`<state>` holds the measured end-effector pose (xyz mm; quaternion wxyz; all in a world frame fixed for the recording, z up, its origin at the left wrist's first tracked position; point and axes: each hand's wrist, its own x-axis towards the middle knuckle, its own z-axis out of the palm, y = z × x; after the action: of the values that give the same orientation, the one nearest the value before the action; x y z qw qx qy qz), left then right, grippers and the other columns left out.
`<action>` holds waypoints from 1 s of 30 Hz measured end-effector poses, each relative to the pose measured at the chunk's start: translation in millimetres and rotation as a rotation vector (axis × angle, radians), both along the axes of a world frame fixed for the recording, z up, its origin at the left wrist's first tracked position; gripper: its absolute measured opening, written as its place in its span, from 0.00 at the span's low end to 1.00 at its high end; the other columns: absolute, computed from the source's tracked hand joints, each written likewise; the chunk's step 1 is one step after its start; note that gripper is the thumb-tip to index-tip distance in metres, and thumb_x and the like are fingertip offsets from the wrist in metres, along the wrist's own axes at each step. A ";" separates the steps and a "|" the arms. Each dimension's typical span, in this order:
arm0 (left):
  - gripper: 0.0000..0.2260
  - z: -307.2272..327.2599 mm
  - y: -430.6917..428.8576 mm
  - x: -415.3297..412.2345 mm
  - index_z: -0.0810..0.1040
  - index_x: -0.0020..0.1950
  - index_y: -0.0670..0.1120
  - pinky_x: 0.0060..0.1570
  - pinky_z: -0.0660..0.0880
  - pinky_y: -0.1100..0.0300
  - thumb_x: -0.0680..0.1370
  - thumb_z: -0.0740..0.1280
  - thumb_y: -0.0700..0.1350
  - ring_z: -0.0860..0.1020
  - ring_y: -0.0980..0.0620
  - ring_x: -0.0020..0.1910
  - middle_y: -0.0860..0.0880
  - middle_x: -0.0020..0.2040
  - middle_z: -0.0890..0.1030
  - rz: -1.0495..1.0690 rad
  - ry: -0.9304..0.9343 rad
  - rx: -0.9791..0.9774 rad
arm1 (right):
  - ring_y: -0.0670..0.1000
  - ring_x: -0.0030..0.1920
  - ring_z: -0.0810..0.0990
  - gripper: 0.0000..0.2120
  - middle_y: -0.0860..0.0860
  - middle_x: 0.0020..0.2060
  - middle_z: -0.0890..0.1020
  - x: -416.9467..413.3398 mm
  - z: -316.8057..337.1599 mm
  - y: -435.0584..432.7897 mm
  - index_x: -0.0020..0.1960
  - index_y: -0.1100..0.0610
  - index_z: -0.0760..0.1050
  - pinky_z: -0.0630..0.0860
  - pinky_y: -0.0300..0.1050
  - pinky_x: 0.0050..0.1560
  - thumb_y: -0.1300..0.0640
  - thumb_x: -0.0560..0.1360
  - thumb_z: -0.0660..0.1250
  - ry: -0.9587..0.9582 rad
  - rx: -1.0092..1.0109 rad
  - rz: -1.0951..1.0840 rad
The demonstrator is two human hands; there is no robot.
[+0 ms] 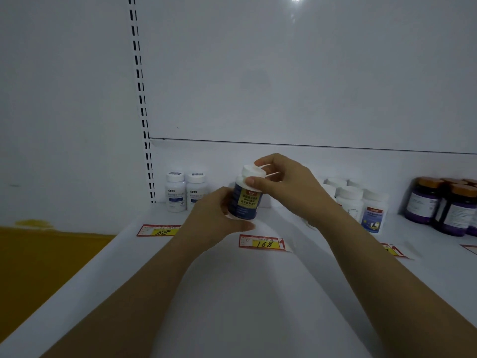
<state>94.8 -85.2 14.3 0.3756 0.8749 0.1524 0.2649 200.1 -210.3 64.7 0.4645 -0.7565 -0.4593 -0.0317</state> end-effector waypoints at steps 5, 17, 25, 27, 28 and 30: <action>0.32 -3.2 -11.5 -6.5 0.64 0.71 0.52 0.52 0.63 0.73 0.71 0.71 0.57 0.69 0.60 0.61 0.58 0.67 0.70 -0.064 0.201 0.124 | 0.51 0.52 0.80 0.17 0.50 0.54 0.80 22.7 13.3 -11.0 0.61 0.52 0.76 0.77 0.46 0.54 0.50 0.73 0.70 0.008 -0.058 -0.113; 0.48 -23.3 -9.1 -4.3 0.43 0.78 0.45 0.73 0.45 0.56 0.70 0.53 0.74 0.47 0.52 0.77 0.48 0.78 0.46 -0.063 0.610 0.416 | 0.56 0.59 0.76 0.18 0.54 0.60 0.77 60.7 -17.6 32.7 0.64 0.55 0.73 0.75 0.54 0.60 0.58 0.74 0.69 0.103 -0.169 -0.219; 0.48 -28.9 -5.4 0.3 0.42 0.78 0.45 0.75 0.43 0.55 0.69 0.51 0.75 0.44 0.52 0.77 0.48 0.78 0.44 -0.061 0.648 0.425 | 0.51 0.59 0.75 0.22 0.54 0.63 0.76 58.0 -32.1 32.6 0.69 0.54 0.67 0.71 0.43 0.57 0.60 0.77 0.66 0.110 -0.176 -0.175; 0.48 -28.4 -6.0 0.4 0.42 0.78 0.44 0.74 0.43 0.55 0.70 0.51 0.75 0.44 0.52 0.77 0.48 0.78 0.43 -0.059 0.655 0.431 | 0.53 0.62 0.74 0.25 0.55 0.65 0.75 54.9 -28.6 30.1 0.71 0.53 0.65 0.71 0.46 0.60 0.58 0.77 0.66 0.073 -0.209 -0.195; 0.48 -27.9 -6.2 0.2 0.41 0.78 0.44 0.74 0.43 0.56 0.70 0.51 0.75 0.44 0.53 0.77 0.48 0.78 0.43 -0.058 0.662 0.433 | 0.53 0.63 0.74 0.25 0.55 0.66 0.74 53.4 -24.8 27.3 0.72 0.53 0.64 0.71 0.47 0.61 0.58 0.77 0.67 0.042 -0.225 -0.210; 0.48 -26.0 -6.6 -1.5 0.41 0.78 0.44 0.73 0.43 0.56 0.70 0.51 0.75 0.44 0.53 0.77 0.48 0.78 0.43 -0.057 0.672 0.438 | 0.54 0.62 0.74 0.25 0.55 0.65 0.74 51.9 -12.8 17.4 0.72 0.54 0.65 0.71 0.47 0.62 0.58 0.76 0.67 -0.039 -0.236 -0.230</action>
<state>93.3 -91.8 -11.7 0.1166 0.9761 0.1824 -0.0201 252.0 -192.9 51.9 0.3568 -0.8526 -0.3792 -0.0450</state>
